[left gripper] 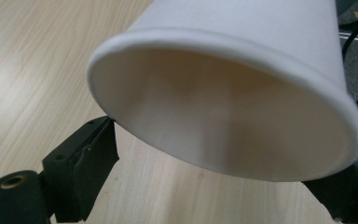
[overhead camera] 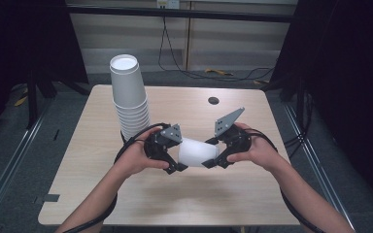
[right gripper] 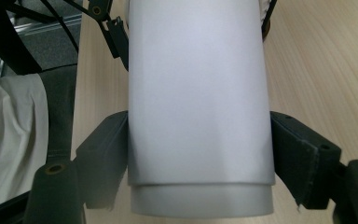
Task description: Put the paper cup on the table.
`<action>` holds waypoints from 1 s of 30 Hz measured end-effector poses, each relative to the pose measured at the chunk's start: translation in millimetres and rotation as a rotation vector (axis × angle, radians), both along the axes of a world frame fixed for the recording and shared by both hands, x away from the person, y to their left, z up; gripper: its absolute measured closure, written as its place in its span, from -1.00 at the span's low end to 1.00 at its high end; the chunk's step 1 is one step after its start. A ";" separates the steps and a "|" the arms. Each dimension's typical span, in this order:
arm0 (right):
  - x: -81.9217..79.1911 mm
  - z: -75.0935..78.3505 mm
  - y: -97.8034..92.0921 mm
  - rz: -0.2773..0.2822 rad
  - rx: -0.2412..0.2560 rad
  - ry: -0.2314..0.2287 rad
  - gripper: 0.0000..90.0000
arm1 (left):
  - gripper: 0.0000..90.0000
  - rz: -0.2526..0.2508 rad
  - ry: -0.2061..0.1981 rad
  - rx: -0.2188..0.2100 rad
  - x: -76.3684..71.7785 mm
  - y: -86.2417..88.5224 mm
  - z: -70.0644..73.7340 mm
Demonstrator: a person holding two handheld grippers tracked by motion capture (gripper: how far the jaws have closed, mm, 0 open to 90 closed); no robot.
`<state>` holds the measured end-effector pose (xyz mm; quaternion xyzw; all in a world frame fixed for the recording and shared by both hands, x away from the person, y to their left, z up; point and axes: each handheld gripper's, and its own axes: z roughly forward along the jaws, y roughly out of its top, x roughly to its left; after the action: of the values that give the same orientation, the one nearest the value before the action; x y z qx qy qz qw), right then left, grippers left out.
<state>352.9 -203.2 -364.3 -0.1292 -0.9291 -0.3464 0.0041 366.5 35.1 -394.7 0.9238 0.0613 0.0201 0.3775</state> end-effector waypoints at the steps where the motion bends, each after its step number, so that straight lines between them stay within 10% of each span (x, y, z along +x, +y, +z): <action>1: -0.1 0.3 0.1 -0.001 -0.001 -0.002 -0.44 | -0.77 0.000 -0.004 0.000 -0.1 -0.2 0.3; 30: 0.5 -1.3 -1.4 -0.002 -0.017 -0.003 -0.44 | -0.76 0.002 -0.010 -0.042 0.4 4.5 -0.6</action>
<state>353.4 -204.5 -365.6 -0.1298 -0.9320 -0.3385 0.0011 366.9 39.6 -395.3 0.9155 0.0608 0.0237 0.3969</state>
